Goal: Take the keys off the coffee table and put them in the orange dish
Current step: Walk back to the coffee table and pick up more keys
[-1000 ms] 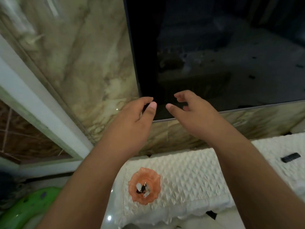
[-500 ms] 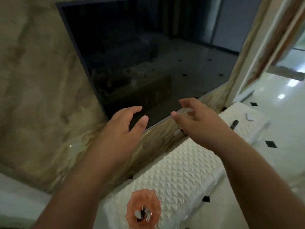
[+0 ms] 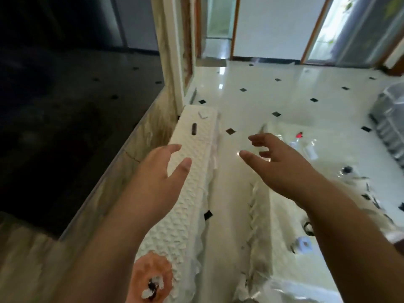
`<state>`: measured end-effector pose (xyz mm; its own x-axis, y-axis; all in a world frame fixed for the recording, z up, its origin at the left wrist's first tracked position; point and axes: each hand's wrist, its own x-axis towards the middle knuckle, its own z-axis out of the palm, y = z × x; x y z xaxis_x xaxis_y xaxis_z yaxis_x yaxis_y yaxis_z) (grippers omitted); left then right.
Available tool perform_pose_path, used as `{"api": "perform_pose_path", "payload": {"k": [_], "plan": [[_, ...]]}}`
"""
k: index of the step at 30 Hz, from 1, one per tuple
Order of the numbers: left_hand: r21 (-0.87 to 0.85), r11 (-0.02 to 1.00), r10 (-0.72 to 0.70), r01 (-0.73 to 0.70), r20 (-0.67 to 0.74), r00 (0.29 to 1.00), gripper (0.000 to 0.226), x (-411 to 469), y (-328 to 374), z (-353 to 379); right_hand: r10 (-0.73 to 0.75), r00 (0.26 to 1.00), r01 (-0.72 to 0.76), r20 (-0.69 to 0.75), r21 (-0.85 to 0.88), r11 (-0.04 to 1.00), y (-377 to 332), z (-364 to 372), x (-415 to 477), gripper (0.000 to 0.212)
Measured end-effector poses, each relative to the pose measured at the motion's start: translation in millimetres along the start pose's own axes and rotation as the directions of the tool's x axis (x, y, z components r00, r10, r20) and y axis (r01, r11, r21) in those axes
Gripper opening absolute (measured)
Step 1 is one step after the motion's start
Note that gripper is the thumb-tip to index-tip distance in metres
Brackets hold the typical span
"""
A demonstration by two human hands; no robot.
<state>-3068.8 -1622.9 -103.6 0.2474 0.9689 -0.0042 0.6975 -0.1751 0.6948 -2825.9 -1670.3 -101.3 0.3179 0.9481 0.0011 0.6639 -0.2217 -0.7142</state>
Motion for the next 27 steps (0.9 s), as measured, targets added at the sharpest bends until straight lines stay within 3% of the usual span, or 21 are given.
{"api": "perform_pose_path", "payload": {"k": [7, 13, 20, 27], "plan": [[-0.088, 0.988, 0.136, -0.124, 0.145, 0.980, 0.050, 32, 59, 72, 0.148, 0.983, -0.148, -0.112, 0.004, 0.989, 71, -46, -7, 0.060], [-0.125, 0.977, 0.191, -0.172, 0.161, 0.968, 0.045, 75, 106, 114, 0.182, 0.973, -0.178, -0.144, 0.036, 0.983, 115, -80, 17, 0.058], [-0.163, 0.967, 0.212, -0.194, 0.106, 0.971, 0.046, 123, 147, 136, 0.146, 0.964, -0.131, -0.223, 0.079, 0.988, 137, -127, 78, 0.052], [-0.165, 0.968, 0.209, -0.188, 0.121, 0.970, 0.050, 172, 154, 146, 0.097, 0.983, -0.092, -0.157, 0.042, 0.995, 138, -126, 135, 0.047]]}}
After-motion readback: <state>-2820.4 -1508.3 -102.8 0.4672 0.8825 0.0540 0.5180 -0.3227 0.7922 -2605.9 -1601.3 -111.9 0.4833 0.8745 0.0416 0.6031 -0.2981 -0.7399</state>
